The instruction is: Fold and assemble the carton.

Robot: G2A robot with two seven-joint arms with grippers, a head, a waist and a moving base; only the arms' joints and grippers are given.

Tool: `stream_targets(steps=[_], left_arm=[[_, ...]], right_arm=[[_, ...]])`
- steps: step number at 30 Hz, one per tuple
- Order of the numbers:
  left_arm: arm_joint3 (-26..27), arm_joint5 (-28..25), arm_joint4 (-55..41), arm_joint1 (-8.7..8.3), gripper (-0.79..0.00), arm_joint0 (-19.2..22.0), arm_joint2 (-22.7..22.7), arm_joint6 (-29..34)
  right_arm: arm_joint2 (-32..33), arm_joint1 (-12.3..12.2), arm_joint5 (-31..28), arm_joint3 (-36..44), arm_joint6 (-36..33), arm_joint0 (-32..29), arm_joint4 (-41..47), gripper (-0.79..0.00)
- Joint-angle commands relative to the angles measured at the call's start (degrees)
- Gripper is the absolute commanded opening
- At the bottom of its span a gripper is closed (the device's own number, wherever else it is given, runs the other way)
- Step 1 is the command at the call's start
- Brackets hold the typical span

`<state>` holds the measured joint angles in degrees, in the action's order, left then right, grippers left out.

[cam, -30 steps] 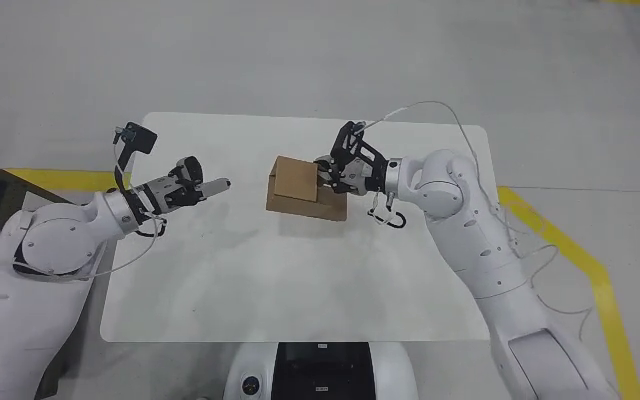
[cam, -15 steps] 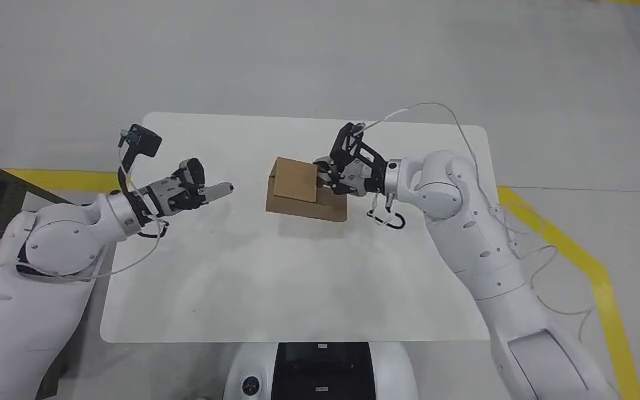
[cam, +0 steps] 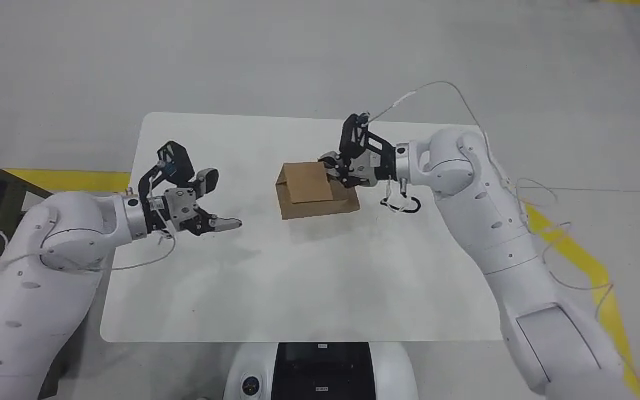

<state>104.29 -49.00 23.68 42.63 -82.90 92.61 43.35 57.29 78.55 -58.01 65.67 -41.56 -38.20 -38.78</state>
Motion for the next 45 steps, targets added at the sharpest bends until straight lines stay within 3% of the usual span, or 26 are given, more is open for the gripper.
stream_targets(steps=[1,12,33,45], left_arm=[[0.5,-1.1,-0.3,-0.04,0.000,0.8,-1.2,0.4],[-1.1,-2.4,-0.3,0.38,0.000,7.0,-7.4,-1.7],[-0.6,-1.3,2.4,0.52,0.000,7.0,-8.0,-3.8],[-3.3,-5.2,3.7,0.84,0.000,10.6,-13.3,-3.8]], right_arm=[[-1.0,-0.2,0.0,-0.9,0.4,0.8,0.7,-0.785],[-6.9,-1.3,0.0,-1.1,5.5,3.4,0.2,-0.785],[-9.3,-1.5,0.4,-2.1,8.5,4.1,-1.3,-0.785],[-11.8,-1.0,0.0,-4.0,10.3,6.3,0.3,-0.785]])
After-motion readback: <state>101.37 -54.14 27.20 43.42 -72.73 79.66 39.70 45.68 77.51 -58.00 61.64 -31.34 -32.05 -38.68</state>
